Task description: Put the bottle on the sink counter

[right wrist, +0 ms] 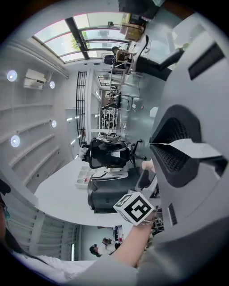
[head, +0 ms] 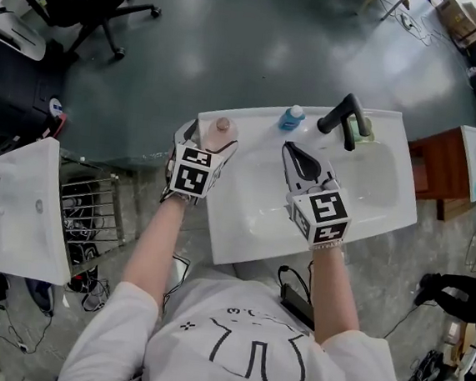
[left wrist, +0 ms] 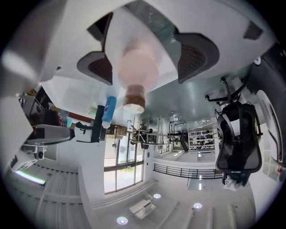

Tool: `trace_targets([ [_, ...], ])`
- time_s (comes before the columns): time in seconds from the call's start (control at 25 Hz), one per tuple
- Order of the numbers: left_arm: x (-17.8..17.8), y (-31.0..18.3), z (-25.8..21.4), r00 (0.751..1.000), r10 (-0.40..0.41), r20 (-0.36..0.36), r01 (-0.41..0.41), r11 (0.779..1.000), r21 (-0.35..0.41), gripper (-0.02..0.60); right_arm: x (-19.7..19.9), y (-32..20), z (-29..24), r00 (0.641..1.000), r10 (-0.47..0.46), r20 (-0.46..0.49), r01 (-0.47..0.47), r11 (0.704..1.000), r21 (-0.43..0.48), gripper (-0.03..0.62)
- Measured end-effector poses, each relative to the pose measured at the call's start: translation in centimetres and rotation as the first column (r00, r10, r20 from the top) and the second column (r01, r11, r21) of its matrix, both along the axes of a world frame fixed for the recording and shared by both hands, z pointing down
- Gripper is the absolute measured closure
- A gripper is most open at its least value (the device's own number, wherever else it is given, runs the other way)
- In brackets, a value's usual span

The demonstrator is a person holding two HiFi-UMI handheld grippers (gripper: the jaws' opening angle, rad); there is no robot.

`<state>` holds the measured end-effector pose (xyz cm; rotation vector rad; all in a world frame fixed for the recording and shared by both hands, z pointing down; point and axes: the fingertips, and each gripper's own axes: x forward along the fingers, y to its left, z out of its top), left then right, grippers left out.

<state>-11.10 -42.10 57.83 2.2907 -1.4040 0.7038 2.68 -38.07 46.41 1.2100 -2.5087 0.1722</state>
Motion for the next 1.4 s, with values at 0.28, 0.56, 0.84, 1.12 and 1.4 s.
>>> trace_targets([
  [0.28,-1.8,2.2,-3.6,1.000,-0.002,-0.014,0.003,0.997,0.083,0.133,-1.2,2.0,-2.2,1.000,0.024,0.012,-0.025,0.998,0.052,0.563],
  [0.56,-2.7,4.2,-8.1,0.998,-0.017,-0.061,0.027,0.984,0.177,0.133,-0.9,3.8,-4.3,0.999,0.048,0.007,-0.049,0.995,0.089,0.565],
  [0.84,-3.1,7.5,-12.9,0.998,-0.004,-0.069,0.025,0.953,0.302,0.137,-0.6,5.6,-6.1,0.999,0.050,0.018,-0.052,0.990,0.135,0.565],
  [1.12,-4.1,10.7,-17.5,0.995,-0.060,-0.083,0.089,0.906,0.414,0.252,-0.2,7.5,-9.0,0.999,0.025,0.043,-0.033,0.981,0.191,0.565],
  [1.4,-4.9,13.4,-22.5,0.991,-0.093,-0.101,0.132,0.852,0.507,0.398,0.0,9.1,-12.5,0.998,0.006,0.063,-0.021,0.969,0.248,0.565],
])
